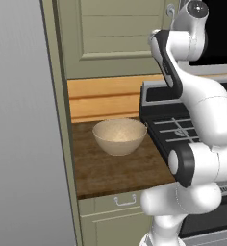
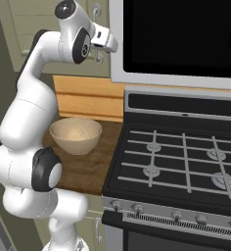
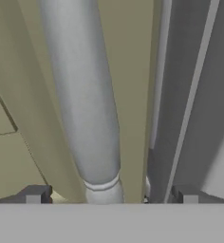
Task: Open the cabinet, pick up the bread from the cabinet and place it in the basket. Then move the basket to the dining counter.
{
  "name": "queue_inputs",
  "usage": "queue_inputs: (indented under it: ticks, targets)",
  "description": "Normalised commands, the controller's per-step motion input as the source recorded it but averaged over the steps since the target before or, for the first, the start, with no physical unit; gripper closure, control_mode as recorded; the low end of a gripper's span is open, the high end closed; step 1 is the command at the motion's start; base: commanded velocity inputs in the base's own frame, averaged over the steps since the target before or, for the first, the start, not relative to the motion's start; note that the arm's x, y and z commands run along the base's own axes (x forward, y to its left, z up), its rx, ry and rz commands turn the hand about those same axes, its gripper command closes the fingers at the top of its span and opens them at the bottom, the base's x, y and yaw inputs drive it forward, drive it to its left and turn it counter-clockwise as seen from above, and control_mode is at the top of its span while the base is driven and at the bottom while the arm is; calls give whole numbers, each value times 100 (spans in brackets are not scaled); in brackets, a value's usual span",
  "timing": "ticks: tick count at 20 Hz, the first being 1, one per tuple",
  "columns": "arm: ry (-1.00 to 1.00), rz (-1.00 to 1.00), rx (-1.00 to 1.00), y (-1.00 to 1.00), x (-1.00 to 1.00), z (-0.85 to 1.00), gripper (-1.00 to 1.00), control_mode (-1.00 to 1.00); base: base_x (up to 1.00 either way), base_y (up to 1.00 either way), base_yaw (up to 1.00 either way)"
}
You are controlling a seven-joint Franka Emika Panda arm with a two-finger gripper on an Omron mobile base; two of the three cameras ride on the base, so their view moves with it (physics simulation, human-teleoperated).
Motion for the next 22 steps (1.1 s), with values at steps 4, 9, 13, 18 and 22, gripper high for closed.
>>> queue_inputs:
  ticks: [4,9,13,18,22]
  targets:
    - [0,0,0,0,15,0,100,-100,0,0,0]
    - [0,0,0,1,13,0,100,-100,0,0,0]
    - [3,0,0,2,2,-1,100,-100,0,0,0]
    - [0,0,0,28,-84,0,100,-100,0,0,0]
    - [3,0,-2,48,-100,0,100,-100,0,0,0]
